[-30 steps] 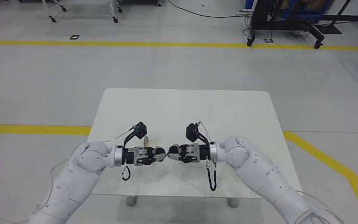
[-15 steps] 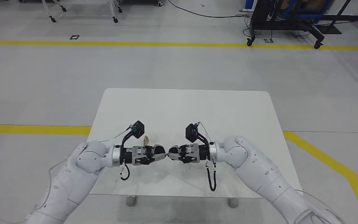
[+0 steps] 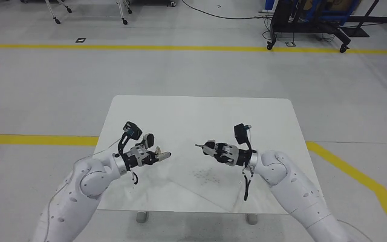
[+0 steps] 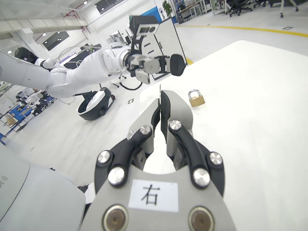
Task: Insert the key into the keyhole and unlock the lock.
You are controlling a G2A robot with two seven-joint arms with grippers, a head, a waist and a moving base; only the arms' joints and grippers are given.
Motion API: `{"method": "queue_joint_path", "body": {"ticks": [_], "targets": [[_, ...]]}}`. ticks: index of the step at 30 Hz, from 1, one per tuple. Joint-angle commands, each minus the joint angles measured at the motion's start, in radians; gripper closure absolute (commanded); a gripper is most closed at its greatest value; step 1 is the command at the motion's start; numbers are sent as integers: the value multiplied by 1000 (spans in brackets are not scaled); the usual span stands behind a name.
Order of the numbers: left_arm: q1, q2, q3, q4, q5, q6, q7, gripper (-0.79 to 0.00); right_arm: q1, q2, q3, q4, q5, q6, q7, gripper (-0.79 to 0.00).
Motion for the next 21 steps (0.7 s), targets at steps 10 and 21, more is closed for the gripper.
{"method": "queue_joint_path", "body": {"ticks": [10,21], "targets": [[-85,-42,141,9,245,345,-96,-603,-59,8,75,-31,-20,20,-107,0],[-184,-86,230,108,266,492,-212,-388,-59,8,75,-31,-20,20,-107,0]]}}
